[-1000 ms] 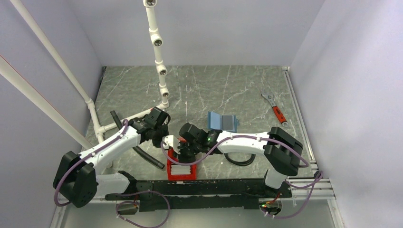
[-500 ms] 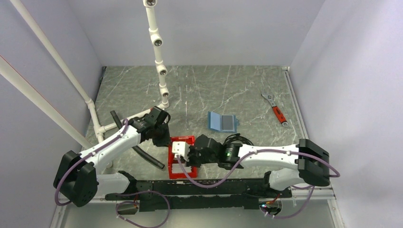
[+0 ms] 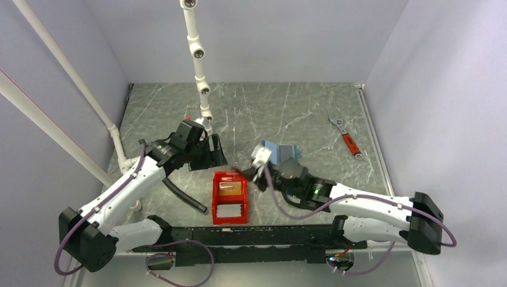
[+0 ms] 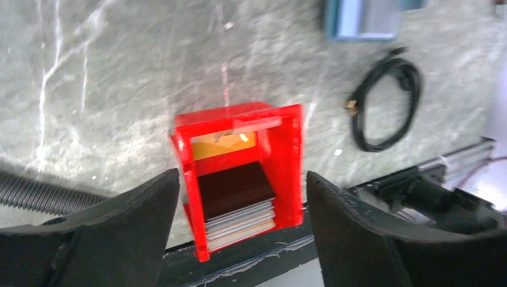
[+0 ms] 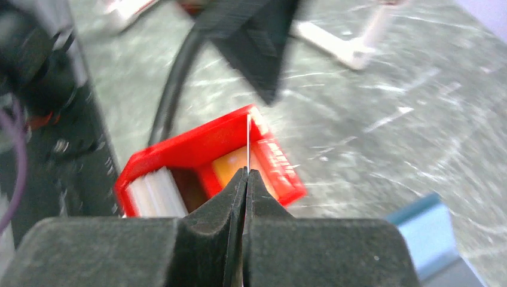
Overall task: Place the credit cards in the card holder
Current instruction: Pick up the credit card from the storage box, then insert the credit card into the card holder.
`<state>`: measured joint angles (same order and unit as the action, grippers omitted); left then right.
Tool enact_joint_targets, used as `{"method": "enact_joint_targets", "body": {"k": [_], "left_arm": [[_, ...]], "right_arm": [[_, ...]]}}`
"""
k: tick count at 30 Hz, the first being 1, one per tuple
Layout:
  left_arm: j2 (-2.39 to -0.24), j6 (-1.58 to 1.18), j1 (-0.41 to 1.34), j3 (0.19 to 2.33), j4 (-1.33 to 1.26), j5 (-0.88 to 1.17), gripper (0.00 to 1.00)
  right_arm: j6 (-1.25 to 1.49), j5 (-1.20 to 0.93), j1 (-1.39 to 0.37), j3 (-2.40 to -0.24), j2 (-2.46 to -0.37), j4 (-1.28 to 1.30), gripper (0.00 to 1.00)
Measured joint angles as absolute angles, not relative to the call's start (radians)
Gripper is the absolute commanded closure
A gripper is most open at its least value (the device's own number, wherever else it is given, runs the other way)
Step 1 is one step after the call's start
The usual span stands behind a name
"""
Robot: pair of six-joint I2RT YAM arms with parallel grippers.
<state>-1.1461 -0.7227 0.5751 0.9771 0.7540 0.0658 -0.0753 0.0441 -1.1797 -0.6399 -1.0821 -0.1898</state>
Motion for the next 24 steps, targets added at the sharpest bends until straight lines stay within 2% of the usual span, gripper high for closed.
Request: {"method": "enact_joint_targets", "body": {"k": [3,4,9,13,16,20,24], "left_arm": [[-1.104,-0.677,0.57,1.034,0.751,0.097,0.02],[-1.091,-0.66,0.569,1.046,0.74,0.12,0.01],[-1.118,-0.581,0.559,1.078,0.612,0.363,0.03],[-1.257,-0.596,0.559,1.086,0.445,0.55,0.05],[-1.401,-0.669,0.559,1.087,0.301,0.646,0.07],[-1.549,-0.825,0.559,1.066,0.056,0.722,0.16],[-1.624,-0.939,0.56,1.06,-0.121,0.741,0.31]], "right_arm": [[0.042,0.03,-1.005,-0.641,-1.028,-0.192,1.0],[0.092,0.007,-0.918,-0.641,-1.019,-0.188,1.0],[0.355,-0.22,-0.523,-0.641,-1.045,-0.181,1.0],[0.636,-0.501,-0.304,-0.62,-1.143,-0.329,1.0],[0.848,-0.647,-0.228,-0.592,-1.222,-0.455,1.0],[1.015,-0.76,-0.212,-0.586,-1.274,-0.558,1.0],[1.088,-0.806,-0.203,-0.586,-1.275,-0.627,1.0]]}}
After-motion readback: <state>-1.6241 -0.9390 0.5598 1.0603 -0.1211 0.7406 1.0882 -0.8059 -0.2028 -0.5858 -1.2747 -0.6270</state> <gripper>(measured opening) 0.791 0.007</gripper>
